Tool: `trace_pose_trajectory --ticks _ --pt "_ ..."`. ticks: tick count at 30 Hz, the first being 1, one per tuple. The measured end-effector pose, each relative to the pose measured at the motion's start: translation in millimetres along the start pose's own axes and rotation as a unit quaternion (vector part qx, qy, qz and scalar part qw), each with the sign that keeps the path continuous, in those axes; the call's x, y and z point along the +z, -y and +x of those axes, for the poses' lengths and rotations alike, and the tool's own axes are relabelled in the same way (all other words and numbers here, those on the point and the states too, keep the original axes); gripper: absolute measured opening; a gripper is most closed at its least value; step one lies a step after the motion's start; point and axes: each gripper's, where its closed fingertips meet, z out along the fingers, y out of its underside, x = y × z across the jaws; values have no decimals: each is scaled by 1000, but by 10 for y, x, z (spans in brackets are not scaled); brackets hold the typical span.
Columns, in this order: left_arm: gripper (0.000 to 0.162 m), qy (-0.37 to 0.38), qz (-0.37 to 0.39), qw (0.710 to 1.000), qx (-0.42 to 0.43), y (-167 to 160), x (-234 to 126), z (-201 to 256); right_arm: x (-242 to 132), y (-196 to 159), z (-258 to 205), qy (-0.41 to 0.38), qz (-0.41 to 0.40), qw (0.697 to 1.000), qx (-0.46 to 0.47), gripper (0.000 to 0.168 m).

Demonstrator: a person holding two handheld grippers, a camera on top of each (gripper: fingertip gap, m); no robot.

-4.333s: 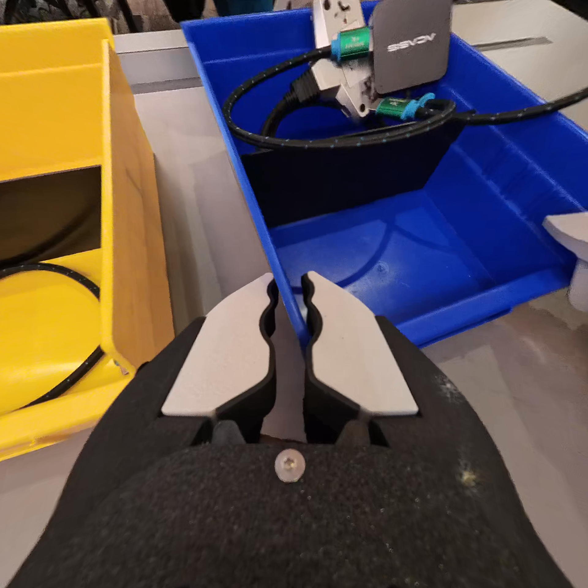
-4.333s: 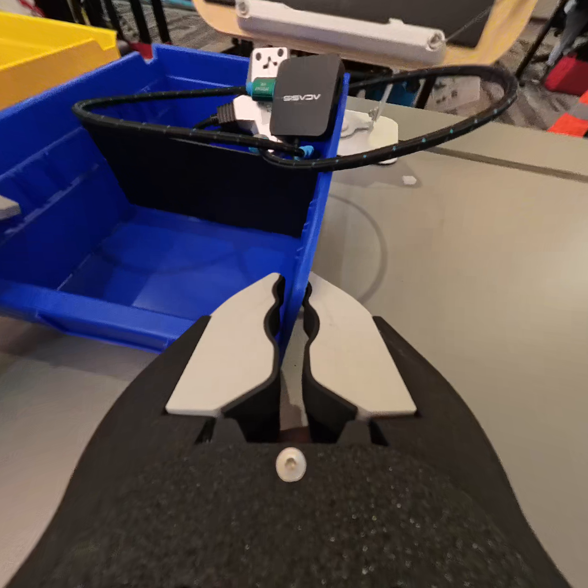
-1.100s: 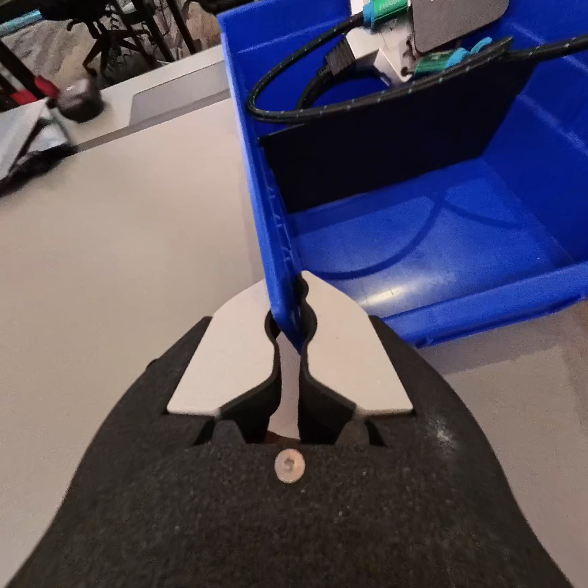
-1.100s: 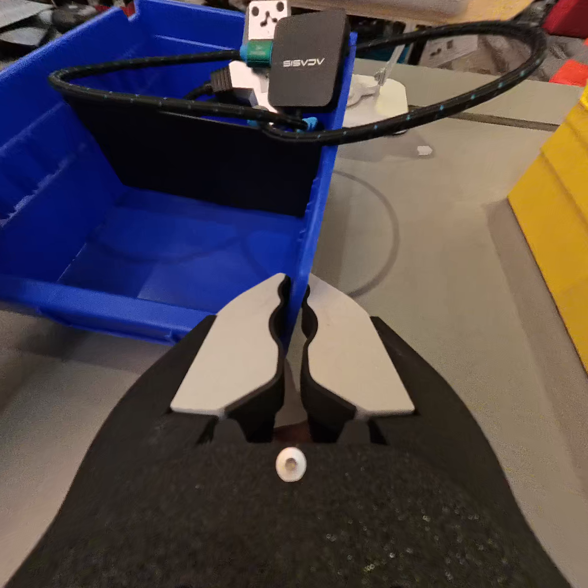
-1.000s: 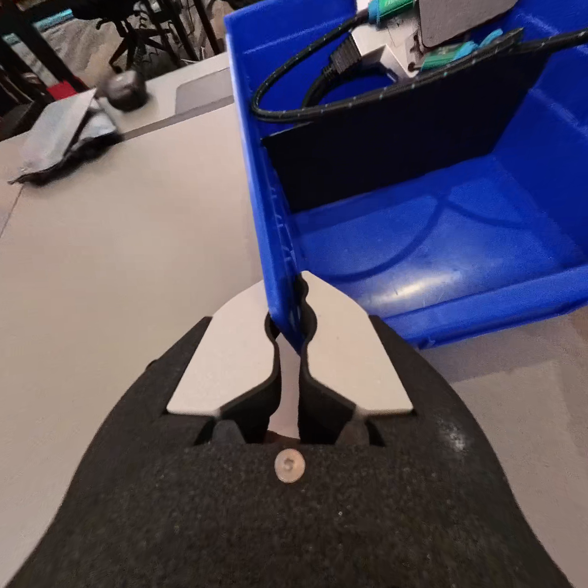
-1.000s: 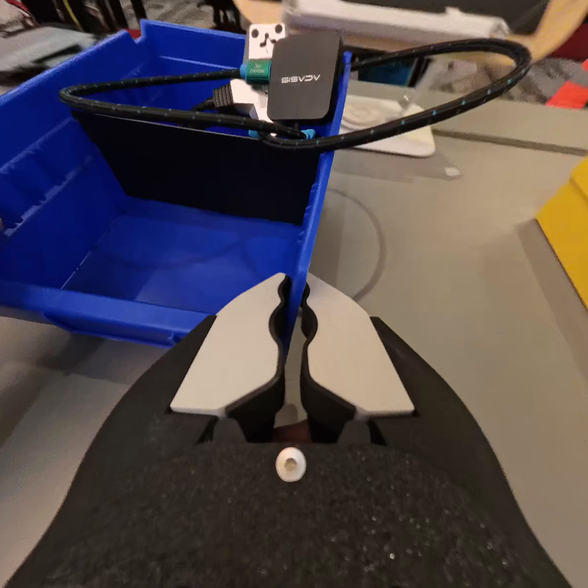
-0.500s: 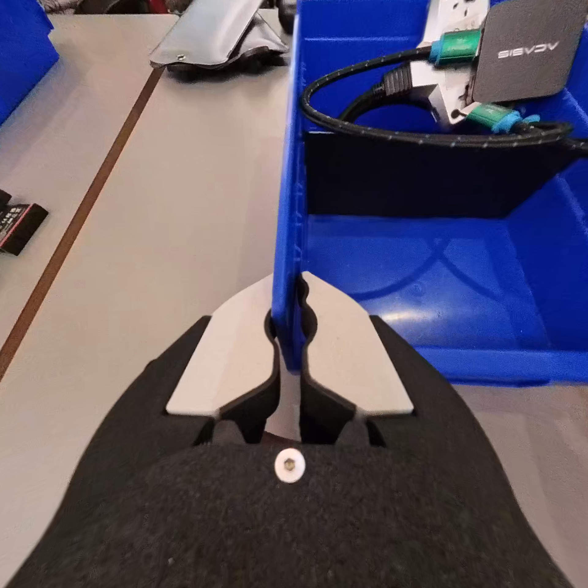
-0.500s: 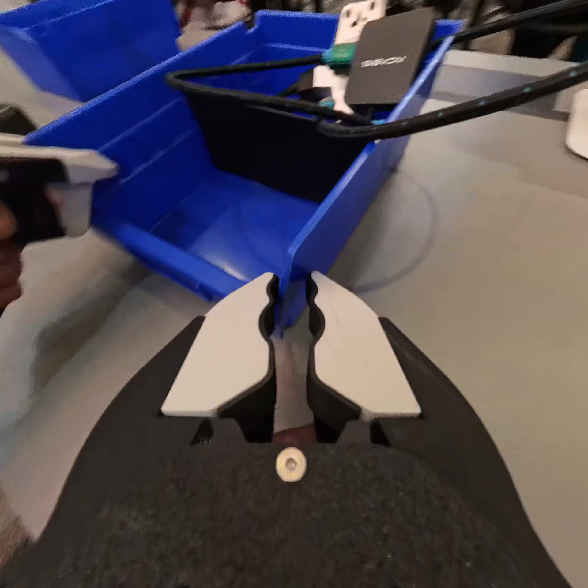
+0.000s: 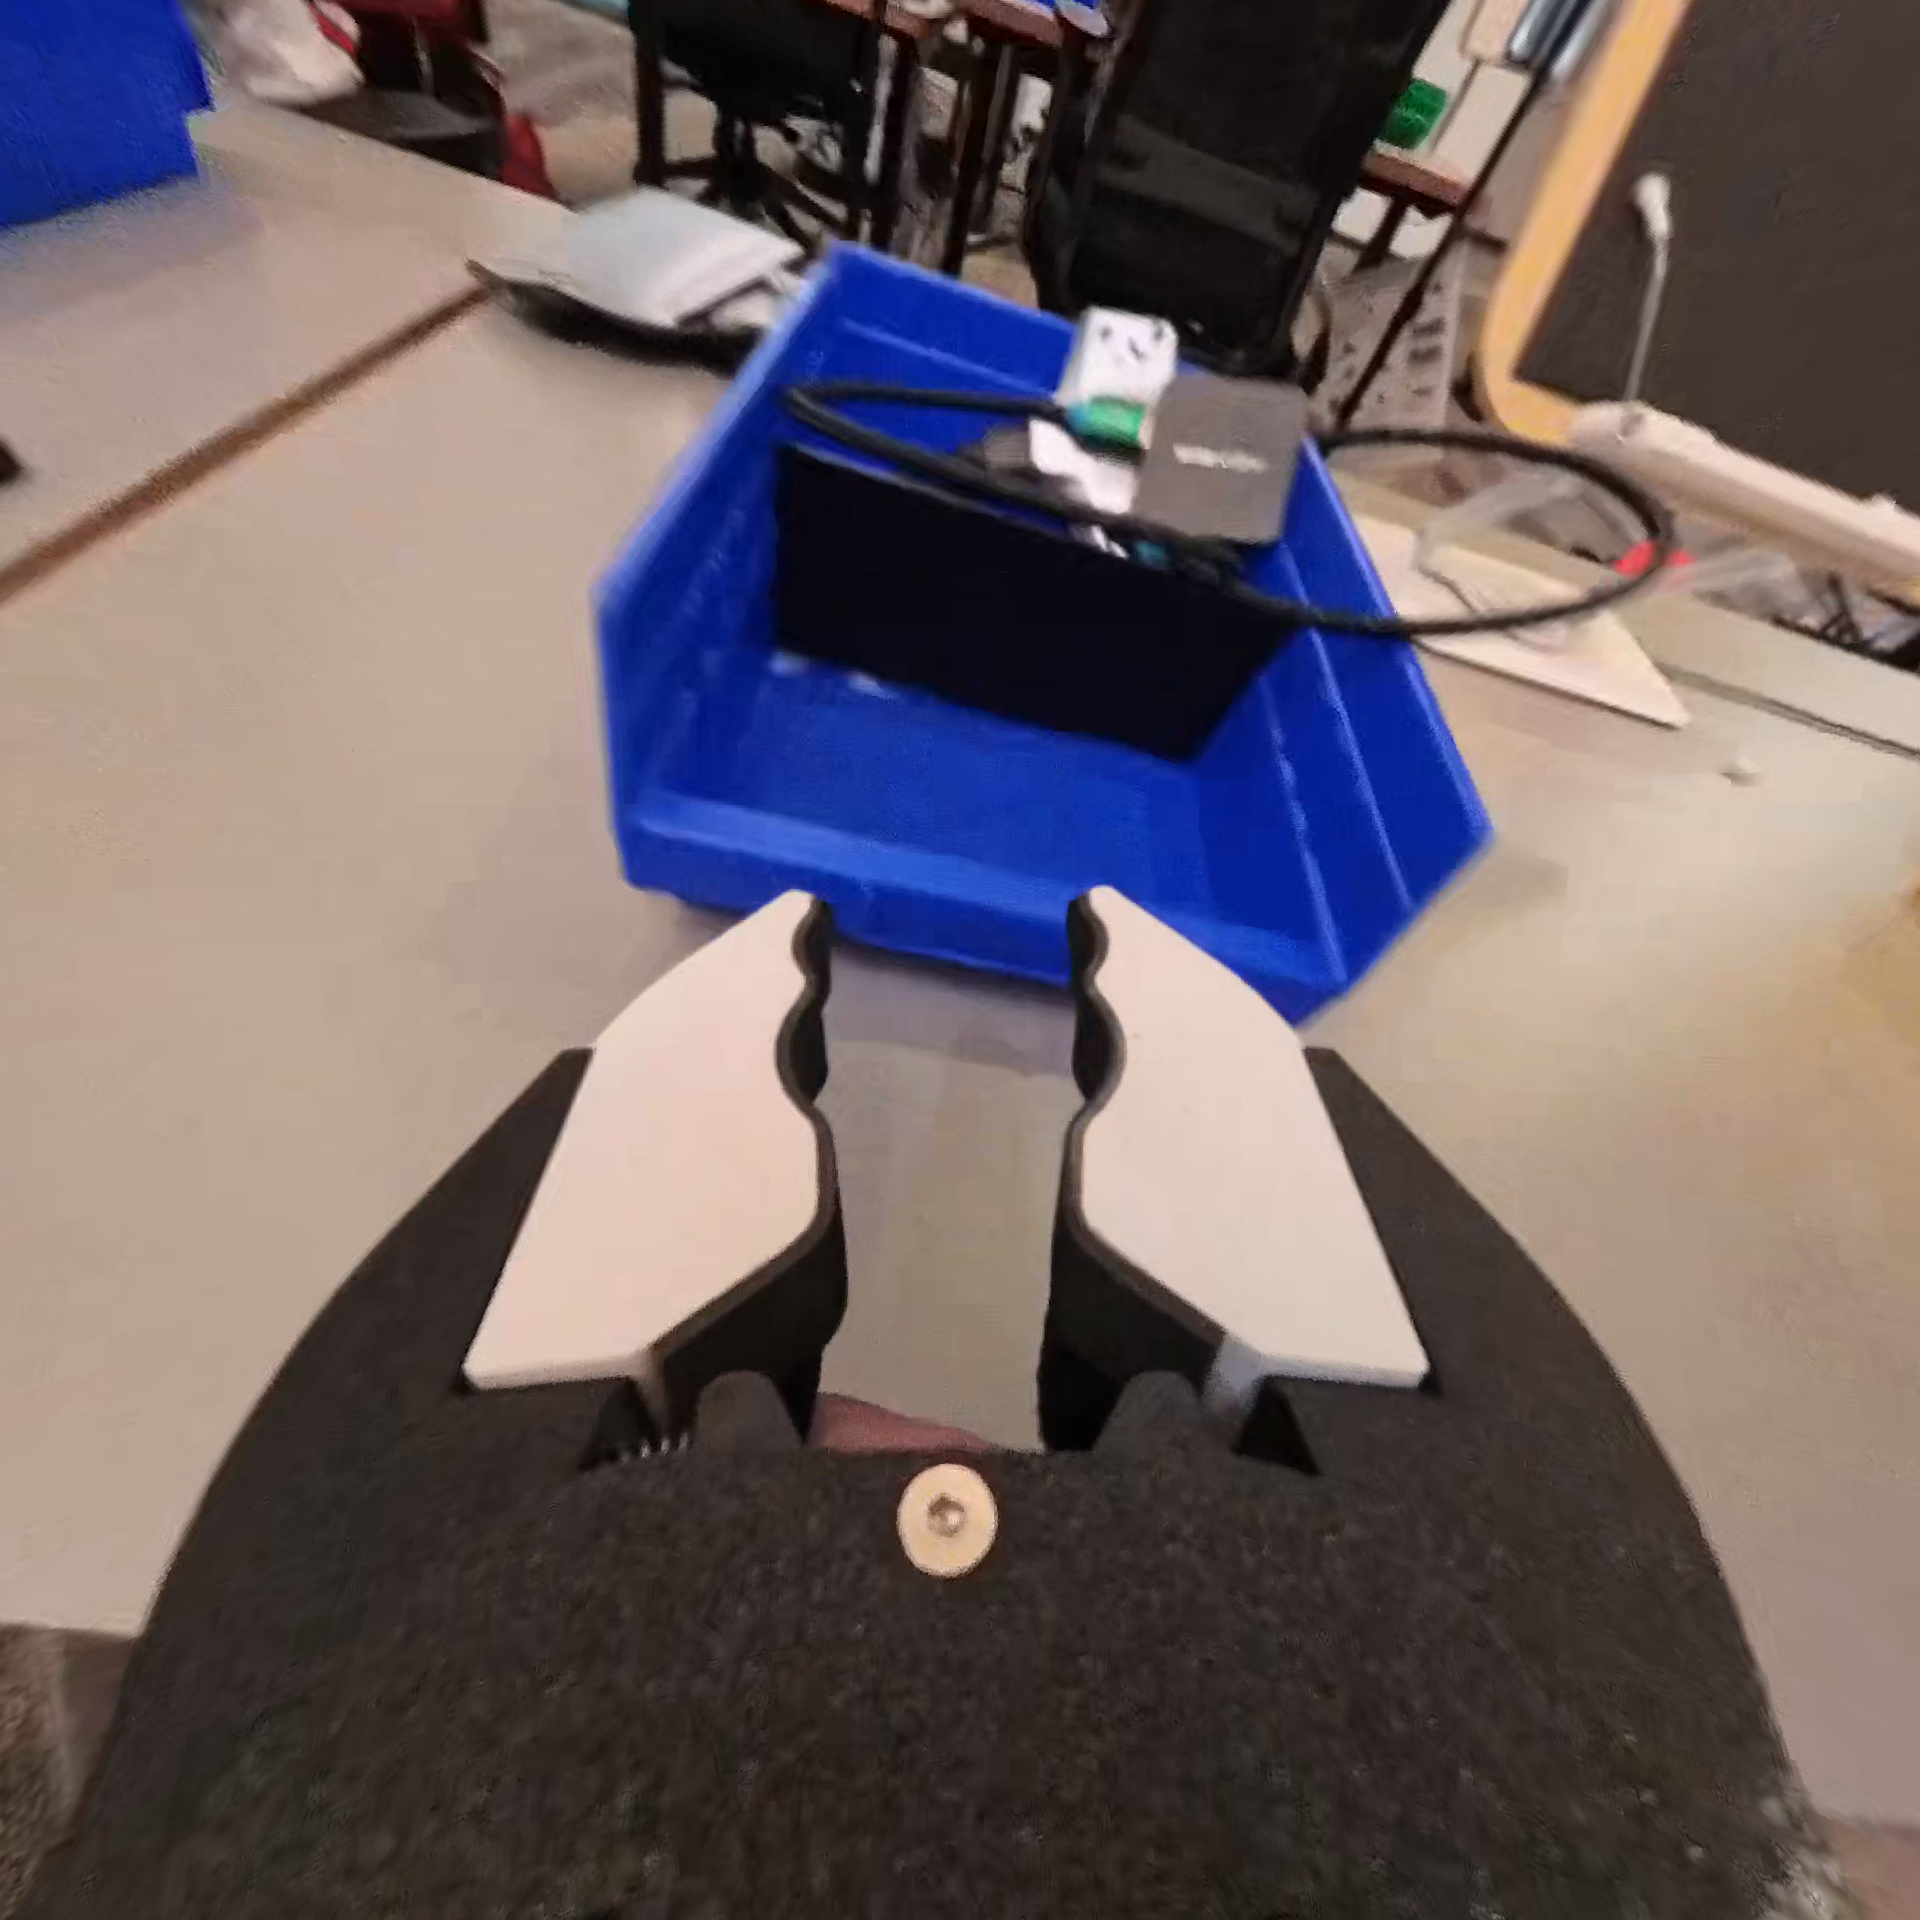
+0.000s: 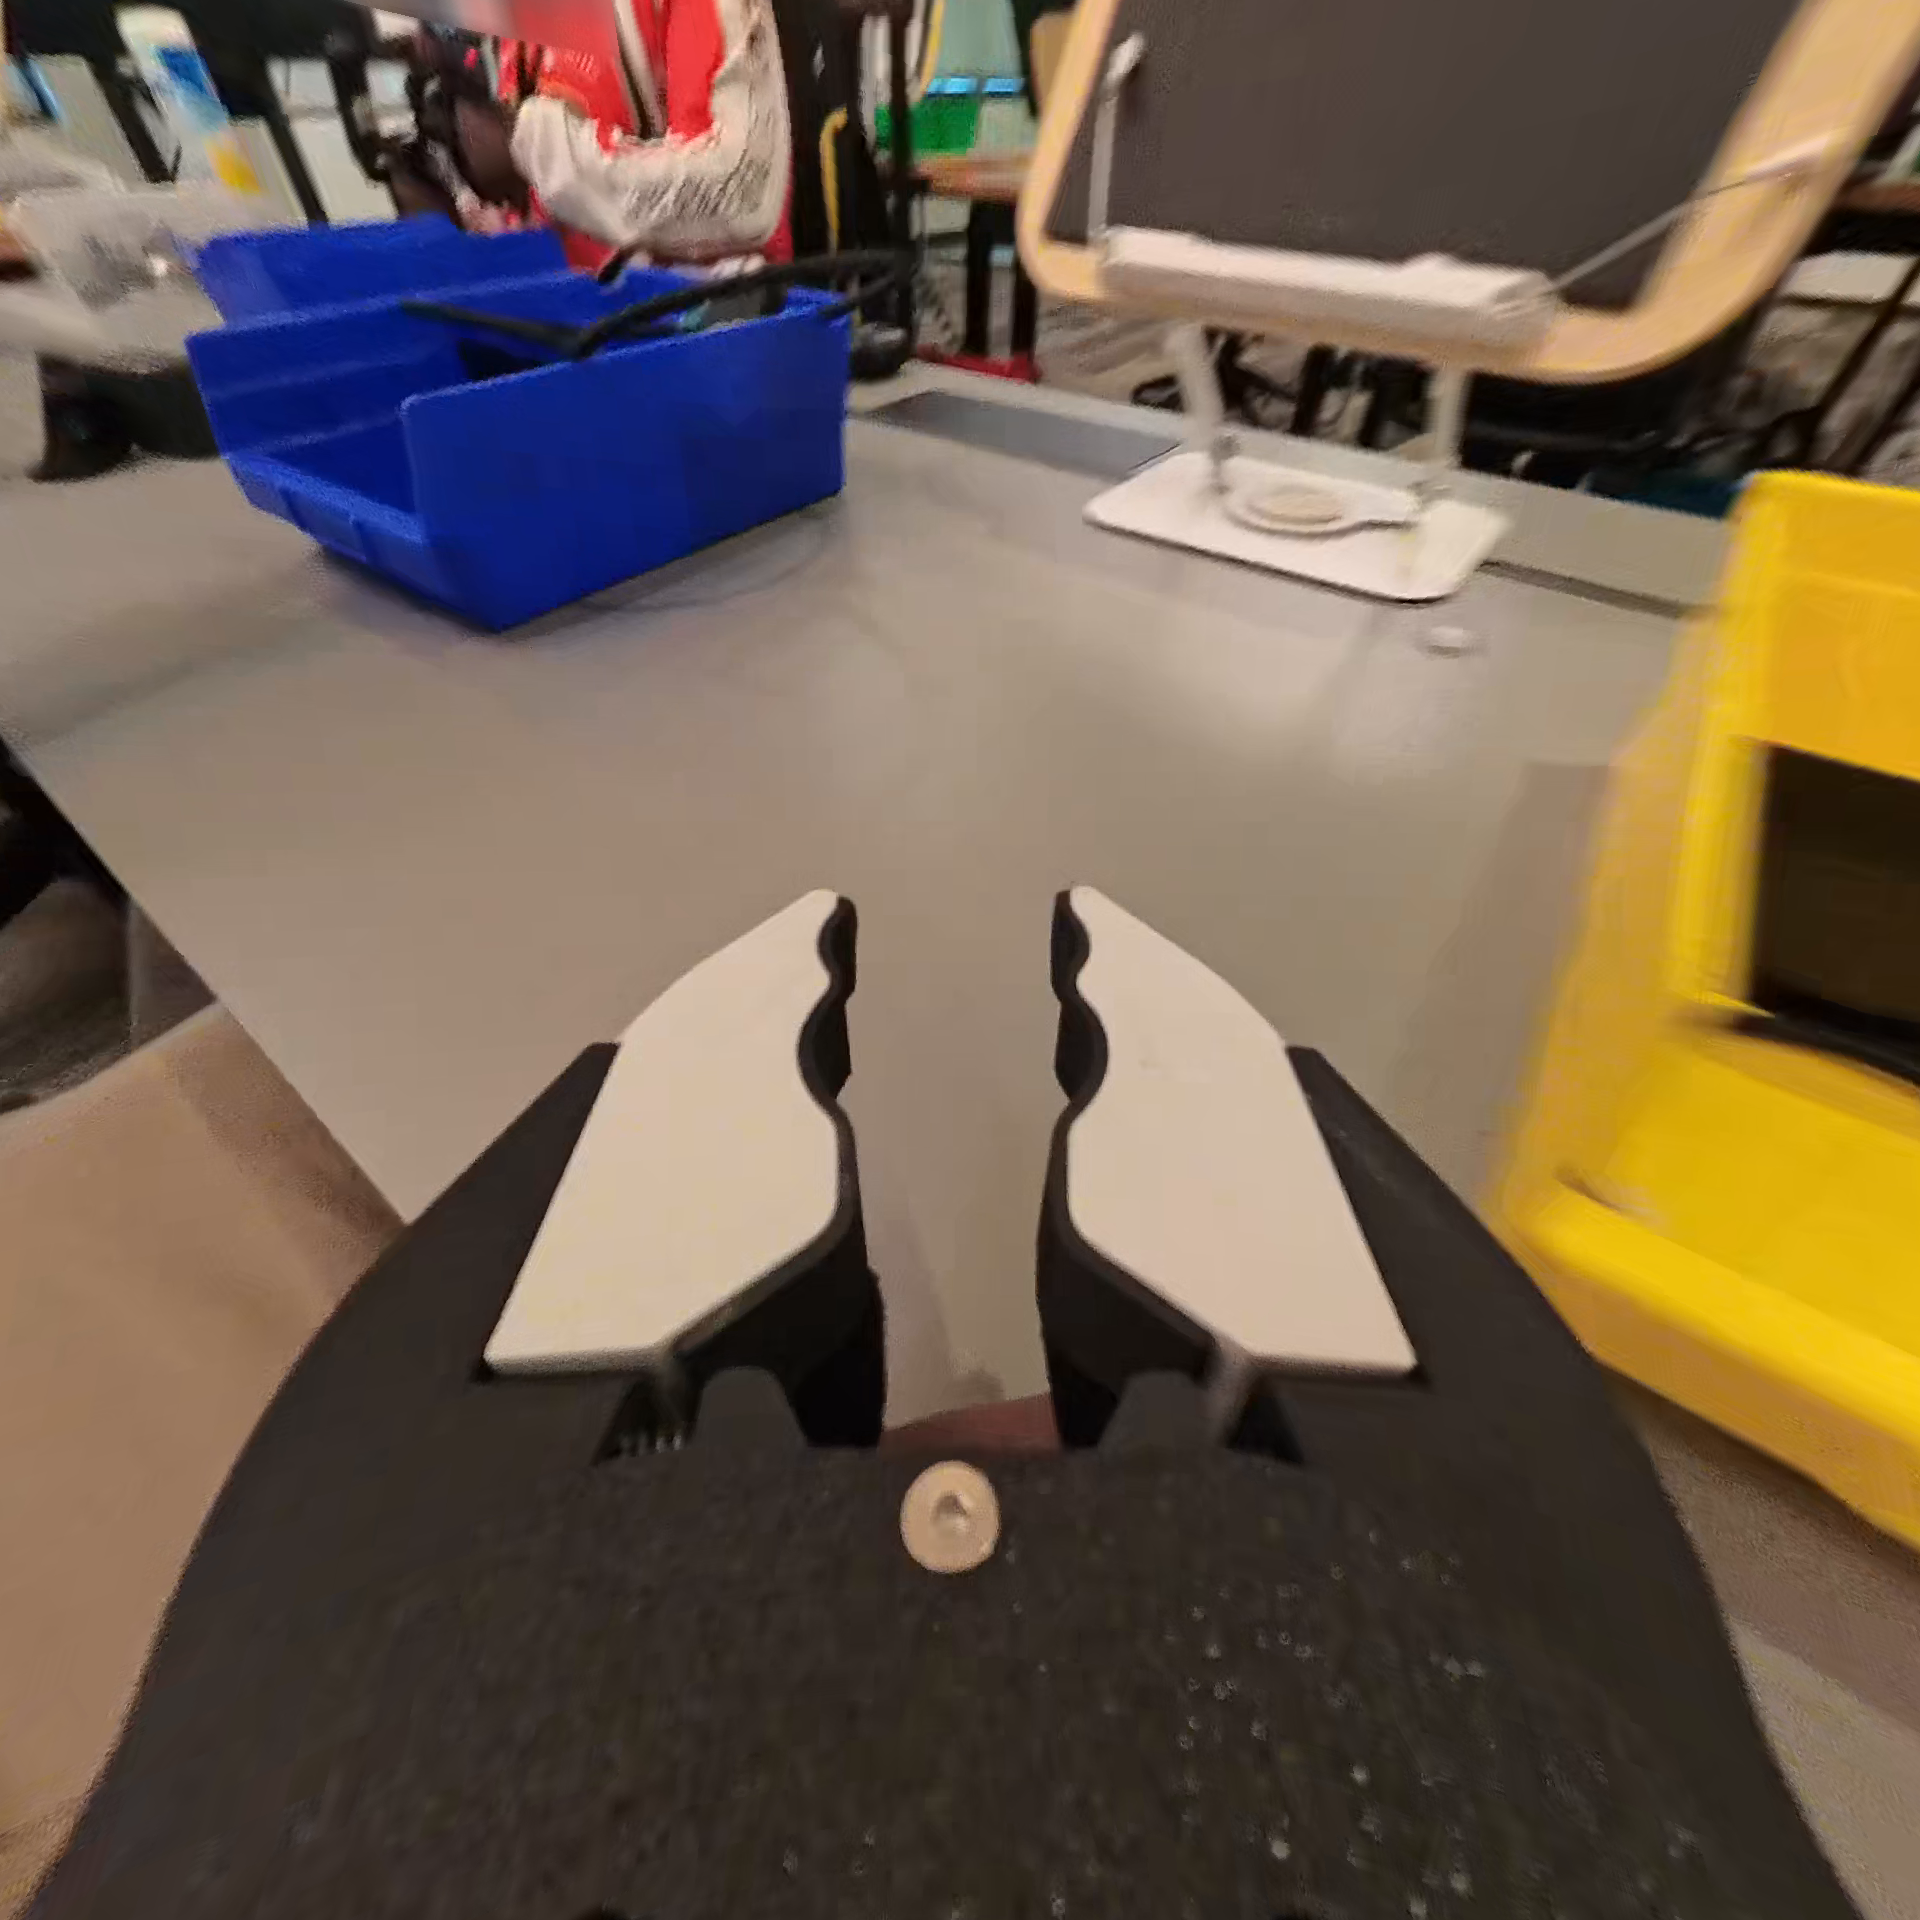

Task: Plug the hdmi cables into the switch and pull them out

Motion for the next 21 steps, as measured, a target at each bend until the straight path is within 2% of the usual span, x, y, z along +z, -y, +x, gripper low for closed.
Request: trace_pose_trajectory --ticks 1,3,5,9,14,21 --pt "41 -21 -14 1000 -3 -191 -54 208 -213 28 212 -30 12 999 6 31" --pt "38 -111 -44 992 -35 -495 -138 714 -579 70 700 -108 39 993 35 26" --pt "39 -183 -74 980 -39 -623 -158 1071 -809 -27 1201 -172 37 981 85 25" --pt "39 -209 -95 973 17 -697 -11 1247 -962 -339 1857 -239 -19 960 143 33" --pt "39 -197 -127 971 54 -819 115 1199 -931 -572 1972 -264 -73 953 127 33" --pt "39 -202 -145 967 61 -918 58 1170 -979 -467 1896 -288 -70 952 70 27"
